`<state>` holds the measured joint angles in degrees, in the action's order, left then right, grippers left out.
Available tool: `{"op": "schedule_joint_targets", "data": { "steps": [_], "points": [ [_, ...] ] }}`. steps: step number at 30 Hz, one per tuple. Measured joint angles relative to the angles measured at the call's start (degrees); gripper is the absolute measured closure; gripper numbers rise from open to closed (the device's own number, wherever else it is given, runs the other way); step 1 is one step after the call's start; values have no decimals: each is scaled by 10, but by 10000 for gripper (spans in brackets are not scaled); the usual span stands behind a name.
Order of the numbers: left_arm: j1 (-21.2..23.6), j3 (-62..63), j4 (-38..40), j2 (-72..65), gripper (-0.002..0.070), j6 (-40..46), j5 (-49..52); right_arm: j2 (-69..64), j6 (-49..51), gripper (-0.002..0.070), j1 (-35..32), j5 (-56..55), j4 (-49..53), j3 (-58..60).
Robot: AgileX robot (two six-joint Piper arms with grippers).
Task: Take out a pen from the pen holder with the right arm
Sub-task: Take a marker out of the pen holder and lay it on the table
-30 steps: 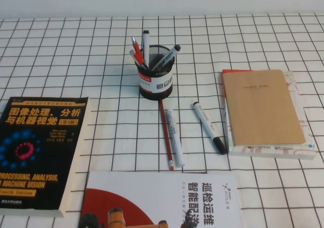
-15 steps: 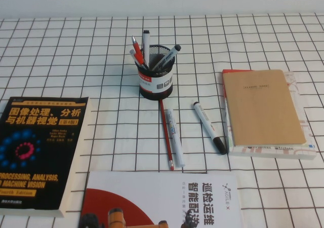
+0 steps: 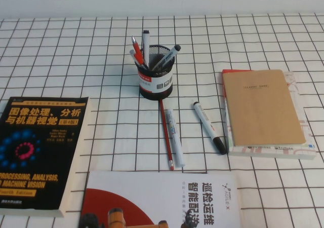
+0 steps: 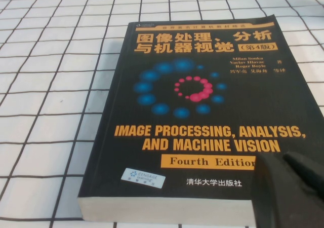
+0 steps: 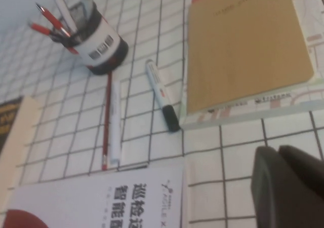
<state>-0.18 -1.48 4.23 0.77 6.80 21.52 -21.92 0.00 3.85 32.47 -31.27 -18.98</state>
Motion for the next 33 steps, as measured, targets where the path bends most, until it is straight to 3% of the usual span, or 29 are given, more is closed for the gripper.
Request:
{"op": "schedule_joint_targets", "data": {
  "steps": [7, 13, 28, 33],
  "points": [
    [0, 0, 0, 0, 680, 0, 0, -160, -52, 692, 0, 39, 35, -90],
    [0, 0, 0, 0, 679, 0, 0, -264, -103, 692, 15, -5, 6, -140],
    [0, 0, 0, 0, 680, 0, 0, -563, -178, 690, 317, -331, -46, -300],
    [0, 0, 0, 0, 680, 0, 0, -652, -179, 599, 355, -472, -31, -323]
  ]
}}
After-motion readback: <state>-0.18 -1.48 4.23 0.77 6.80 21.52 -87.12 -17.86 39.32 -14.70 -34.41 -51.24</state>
